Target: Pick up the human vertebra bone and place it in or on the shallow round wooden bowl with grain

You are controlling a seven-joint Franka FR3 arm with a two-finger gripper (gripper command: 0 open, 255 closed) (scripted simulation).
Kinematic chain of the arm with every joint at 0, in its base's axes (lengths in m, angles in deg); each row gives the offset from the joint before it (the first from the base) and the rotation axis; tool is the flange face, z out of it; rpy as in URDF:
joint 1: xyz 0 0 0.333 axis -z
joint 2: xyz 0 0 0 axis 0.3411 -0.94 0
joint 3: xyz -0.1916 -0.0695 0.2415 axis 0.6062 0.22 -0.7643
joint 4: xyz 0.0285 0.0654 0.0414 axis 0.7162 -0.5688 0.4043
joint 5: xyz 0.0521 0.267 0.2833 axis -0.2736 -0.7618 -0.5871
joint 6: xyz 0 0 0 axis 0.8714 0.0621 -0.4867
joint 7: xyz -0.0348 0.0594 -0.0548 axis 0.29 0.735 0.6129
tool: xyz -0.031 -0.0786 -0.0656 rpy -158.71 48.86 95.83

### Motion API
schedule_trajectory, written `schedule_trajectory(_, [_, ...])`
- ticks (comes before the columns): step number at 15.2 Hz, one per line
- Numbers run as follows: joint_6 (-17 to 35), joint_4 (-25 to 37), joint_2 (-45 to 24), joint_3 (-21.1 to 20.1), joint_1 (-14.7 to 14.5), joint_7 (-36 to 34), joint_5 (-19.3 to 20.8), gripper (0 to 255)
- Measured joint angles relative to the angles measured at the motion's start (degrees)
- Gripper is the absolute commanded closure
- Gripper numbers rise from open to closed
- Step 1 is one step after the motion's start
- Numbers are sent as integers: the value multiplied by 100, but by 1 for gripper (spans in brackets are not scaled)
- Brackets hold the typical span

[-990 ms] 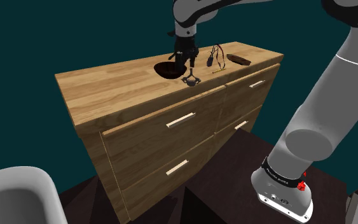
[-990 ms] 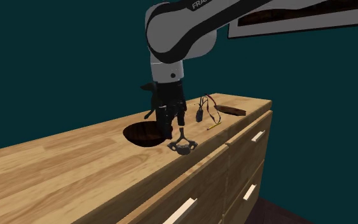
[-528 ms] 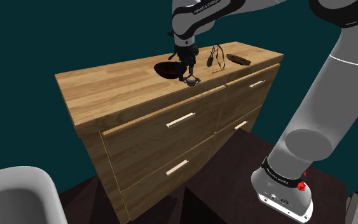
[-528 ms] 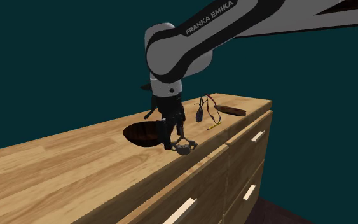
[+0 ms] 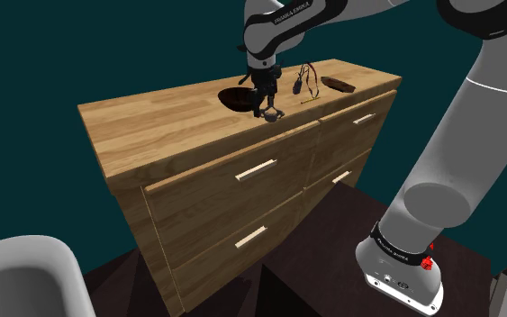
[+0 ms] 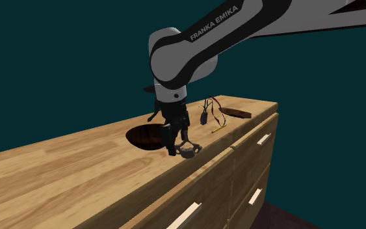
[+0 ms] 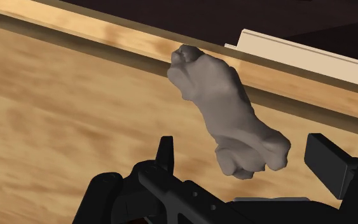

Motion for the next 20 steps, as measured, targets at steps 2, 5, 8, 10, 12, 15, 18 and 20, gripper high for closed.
schedule_trajectory(2, [0,0,0,0,0,0,0,255])
schedule_trajectory(5, [0,1,1,0,0,0,0,255])
schedule_trajectory(8, [1,1,1,1,1,0,1,255])
schedule_trajectory(10, [2,0,2,1,1,-1,2,255])
schedule_trajectory(12, [-34,18,18,2,1,6,0,255])
schedule_trajectory(15, [-223,156,70,-5,-6,18,-8,255])
schedule_trajectory(18, [-437,323,118,-3,-4,48,-14,255])
schedule_trajectory(20, [-591,445,151,-6,-7,61,-20,255])
